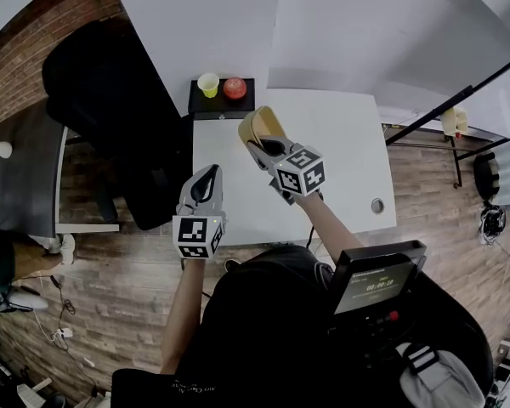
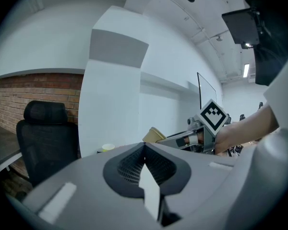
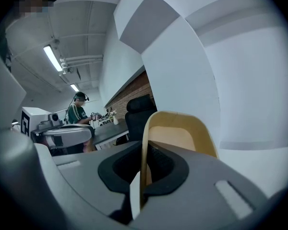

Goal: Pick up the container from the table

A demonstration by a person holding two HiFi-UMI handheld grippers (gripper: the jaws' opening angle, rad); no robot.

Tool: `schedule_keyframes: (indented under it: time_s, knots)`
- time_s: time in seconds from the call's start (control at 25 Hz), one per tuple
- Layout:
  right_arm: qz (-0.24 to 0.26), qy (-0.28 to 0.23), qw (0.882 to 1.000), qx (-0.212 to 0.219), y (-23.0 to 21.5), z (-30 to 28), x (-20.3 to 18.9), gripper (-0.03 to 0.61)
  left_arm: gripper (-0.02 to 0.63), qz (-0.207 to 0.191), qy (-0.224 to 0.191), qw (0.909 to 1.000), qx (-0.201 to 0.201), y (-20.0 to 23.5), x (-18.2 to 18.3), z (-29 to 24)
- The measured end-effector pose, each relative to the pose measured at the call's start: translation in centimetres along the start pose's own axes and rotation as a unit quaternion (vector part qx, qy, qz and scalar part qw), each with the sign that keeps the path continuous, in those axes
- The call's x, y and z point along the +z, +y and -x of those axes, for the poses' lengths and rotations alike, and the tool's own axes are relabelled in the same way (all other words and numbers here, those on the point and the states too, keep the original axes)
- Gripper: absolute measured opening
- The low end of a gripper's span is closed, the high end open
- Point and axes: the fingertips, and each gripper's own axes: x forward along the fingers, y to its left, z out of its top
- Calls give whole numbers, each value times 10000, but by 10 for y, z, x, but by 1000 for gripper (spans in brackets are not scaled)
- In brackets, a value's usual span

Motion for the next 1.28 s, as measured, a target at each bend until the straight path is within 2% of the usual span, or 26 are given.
schedule_keyframes:
  time_s: [0.2, 0.44, 0.64, 0.72, 0.84, 0.96, 1.08, 1.16, 1.28]
  knots:
    - [339, 20, 9994, -16, 8, 4, 8, 29, -3, 71, -66, 9999, -48, 2, 8, -1]
    - [1152, 212, 9931, -39, 22, 7, 12, 29, -3, 203, -198, 9996, -79, 13, 25, 1]
    - [2096, 467, 9766, -56, 35, 5, 9, 31, -2, 638, -148, 9950, -758, 6, 37, -5]
    - [2520, 472, 9665, -68, 42, 3, 9, 31, 22, 704, -82, 9934, -903, 4, 38, -7]
    - [3306, 593, 9418, -131, 50, 2, 6, 31, 79, 835, -4, 9911, -1042, 3, 40, -8]
    - [4003, 766, 9131, -131, 56, 2, -1, 29, 125, 1031, 45, 9864, -1277, 0, 42, -7]
    - [4627, 904, 8818, -156, 59, 3, -8, 29, 152, 1022, 85, 9843, -1439, -4, 44, -6]
    - [5086, 1005, 8549, -197, 61, 4, -14, 29, 163, 1005, 117, 9846, -1429, -3, 44, -8]
    - [5768, 1179, 8080, -241, 67, 4, -24, 29, 186, 1237, 156, 9841, -1262, 6, 44, -9]
